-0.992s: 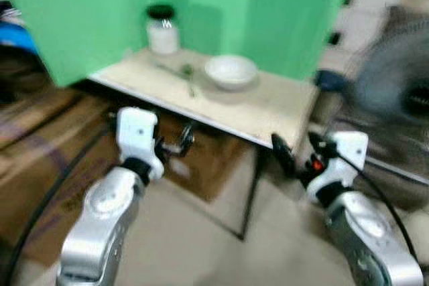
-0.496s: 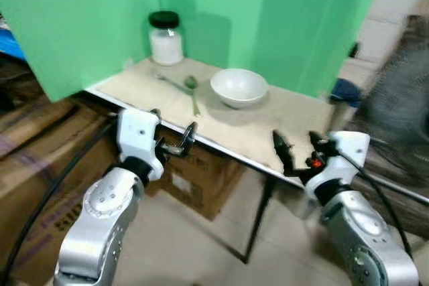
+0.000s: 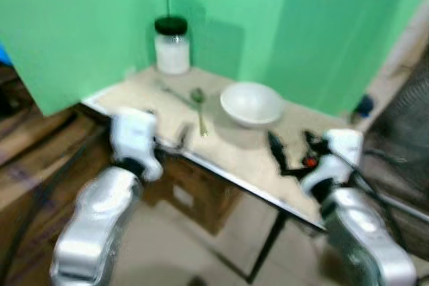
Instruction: Setting the table
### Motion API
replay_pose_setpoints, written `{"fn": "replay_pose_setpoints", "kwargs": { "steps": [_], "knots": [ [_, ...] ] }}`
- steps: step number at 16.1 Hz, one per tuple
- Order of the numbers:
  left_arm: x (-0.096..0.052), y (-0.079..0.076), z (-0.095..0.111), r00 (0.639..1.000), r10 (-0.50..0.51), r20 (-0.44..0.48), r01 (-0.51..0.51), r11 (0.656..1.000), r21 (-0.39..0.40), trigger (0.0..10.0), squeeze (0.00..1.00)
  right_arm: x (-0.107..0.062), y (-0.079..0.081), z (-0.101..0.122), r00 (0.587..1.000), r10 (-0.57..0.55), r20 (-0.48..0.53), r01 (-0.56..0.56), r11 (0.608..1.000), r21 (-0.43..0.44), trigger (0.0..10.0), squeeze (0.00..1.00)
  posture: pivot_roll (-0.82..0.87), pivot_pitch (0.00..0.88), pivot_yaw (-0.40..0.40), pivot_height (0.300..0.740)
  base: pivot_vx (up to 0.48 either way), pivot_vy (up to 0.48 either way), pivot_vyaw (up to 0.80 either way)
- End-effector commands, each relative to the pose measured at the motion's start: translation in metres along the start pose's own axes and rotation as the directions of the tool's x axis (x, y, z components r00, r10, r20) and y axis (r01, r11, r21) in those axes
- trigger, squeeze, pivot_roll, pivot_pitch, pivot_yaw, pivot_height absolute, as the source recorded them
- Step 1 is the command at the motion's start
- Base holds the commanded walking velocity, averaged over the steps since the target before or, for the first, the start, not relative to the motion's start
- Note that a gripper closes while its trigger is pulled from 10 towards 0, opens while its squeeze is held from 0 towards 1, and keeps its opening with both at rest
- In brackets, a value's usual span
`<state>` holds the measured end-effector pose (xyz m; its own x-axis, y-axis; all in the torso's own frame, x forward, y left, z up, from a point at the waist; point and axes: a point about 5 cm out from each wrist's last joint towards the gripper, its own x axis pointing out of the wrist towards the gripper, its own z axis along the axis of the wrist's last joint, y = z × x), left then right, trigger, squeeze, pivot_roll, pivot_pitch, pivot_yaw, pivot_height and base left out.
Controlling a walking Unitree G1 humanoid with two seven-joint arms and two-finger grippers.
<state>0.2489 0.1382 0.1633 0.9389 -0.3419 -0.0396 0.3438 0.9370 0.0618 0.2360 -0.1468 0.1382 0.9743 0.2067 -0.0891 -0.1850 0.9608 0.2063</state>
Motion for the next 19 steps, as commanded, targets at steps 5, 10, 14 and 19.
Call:
{"fn": "replay_pose_setpoints", "kwargs": {
  "steps": [5, 10, 14, 19],
  "knots": [
    [-0.002, 0.007, 0.000, 1.000, -0.003, -0.022, 0.004, 0.999, 0.050, 10.0, 1.00, 0.019, 0.000, 0.003, 0.999, -0.024, -0.023, 0.026, 0.996, 0.088, 10.0, 0.00, 0.09, 0.000, -0.035, 0.740, 0.277, 0.000, 0.00],
    [0.000, 0.004, 0.002, 0.989, -0.145, -0.029, 0.147, 0.984, 0.105, 10.0, 1.00, 0.060, -0.022, 0.011, 0.982, -0.165, -0.089, 0.177, 0.971, 0.162, 10.0, 1.00, 0.10, 0.000, -0.046, 0.740, 0.000, 0.000, 0.00],
    [-0.005, 0.000, 0.003, 0.959, -0.280, -0.037, 0.282, 0.952, 0.116, 10.0, 1.00, 0.090, -0.049, 0.006, 0.938, -0.282, -0.202, 0.329, 0.909, 0.258, 10.0, 1.00, 0.11, 0.000, -0.065, 0.740, 0.000, 0.000, 0.00],
    [-0.013, -0.012, -0.005, 0.892, -0.439, -0.103, 0.449, 0.888, 0.103, 10.0, 0.66, 0.117, -0.052, -0.004, 0.877, -0.307, -0.369, 0.429, 0.847, 0.315, 10.0, 0.00, 0.10, 0.000, -0.061, 0.740, 0.000, 0.000, 0.00]
  ]
}}
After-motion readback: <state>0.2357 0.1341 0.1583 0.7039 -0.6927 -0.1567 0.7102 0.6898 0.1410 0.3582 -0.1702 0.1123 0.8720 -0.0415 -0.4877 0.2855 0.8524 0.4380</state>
